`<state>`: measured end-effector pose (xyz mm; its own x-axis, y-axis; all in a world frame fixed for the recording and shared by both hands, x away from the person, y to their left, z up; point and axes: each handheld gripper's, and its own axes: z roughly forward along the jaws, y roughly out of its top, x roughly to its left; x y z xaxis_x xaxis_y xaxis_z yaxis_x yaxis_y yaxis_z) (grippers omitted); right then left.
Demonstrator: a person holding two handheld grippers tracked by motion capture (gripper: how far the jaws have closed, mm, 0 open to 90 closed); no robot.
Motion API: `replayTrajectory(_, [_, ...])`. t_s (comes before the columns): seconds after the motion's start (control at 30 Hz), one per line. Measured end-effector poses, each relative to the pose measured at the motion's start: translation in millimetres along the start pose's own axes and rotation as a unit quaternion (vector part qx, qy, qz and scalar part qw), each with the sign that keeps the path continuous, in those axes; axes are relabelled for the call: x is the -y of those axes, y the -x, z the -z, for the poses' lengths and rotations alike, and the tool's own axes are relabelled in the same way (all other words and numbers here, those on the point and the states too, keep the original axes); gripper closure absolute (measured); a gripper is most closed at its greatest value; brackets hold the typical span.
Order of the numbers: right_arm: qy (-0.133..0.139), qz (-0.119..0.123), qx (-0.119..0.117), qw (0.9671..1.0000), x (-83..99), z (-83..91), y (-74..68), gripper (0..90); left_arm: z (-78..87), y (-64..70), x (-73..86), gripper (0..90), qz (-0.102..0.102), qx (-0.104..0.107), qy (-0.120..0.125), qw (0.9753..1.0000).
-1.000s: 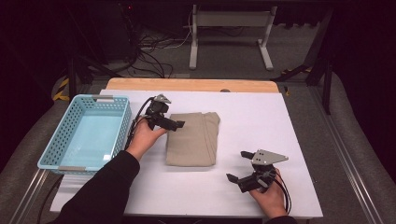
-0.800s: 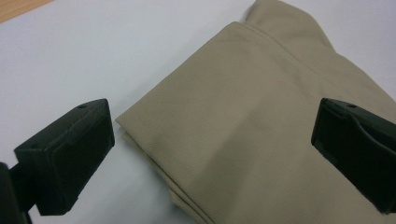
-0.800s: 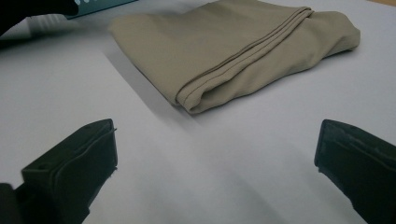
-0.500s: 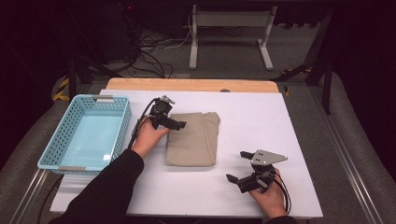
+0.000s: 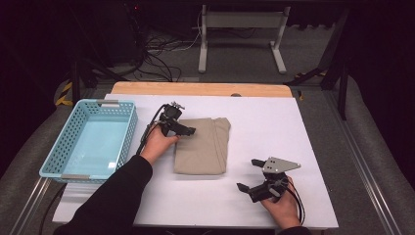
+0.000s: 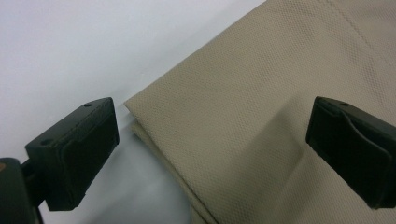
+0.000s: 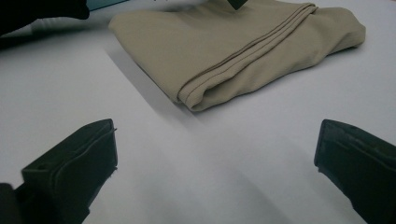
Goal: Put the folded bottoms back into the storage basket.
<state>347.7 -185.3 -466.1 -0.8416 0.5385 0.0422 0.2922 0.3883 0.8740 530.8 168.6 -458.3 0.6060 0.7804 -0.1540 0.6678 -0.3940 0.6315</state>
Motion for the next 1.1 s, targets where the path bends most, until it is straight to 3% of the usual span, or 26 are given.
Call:
replayTrajectory(0.27, [-0.001,0.0,0.0,1.0,0.0,-0.1,0.0,0.1,-6.7,2.8,1.0,4.0,0.0,-0.004,-0.01,0.9999])
replayTrajectory(0.5, [-0.002,0.0,-0.001,1.0,0.1,-0.7,-0.2,0.2,-10.6,8.6,2.0,2.6,-0.017,-0.026,-0.008,0.9995])
replayTrajectory(0.7, [-0.004,-0.001,-0.001,1.0,0.2,-0.7,0.1,0.4,-11.3,11.0,3.5,3.0,-0.015,-0.036,-0.002,0.9992])
replayTrajectory(1.1, [-0.003,-0.001,-0.003,1.0,0.2,-1.0,0.2,0.4,-8.6,15.3,5.8,16.5,-0.034,-0.017,0.01,0.9992])
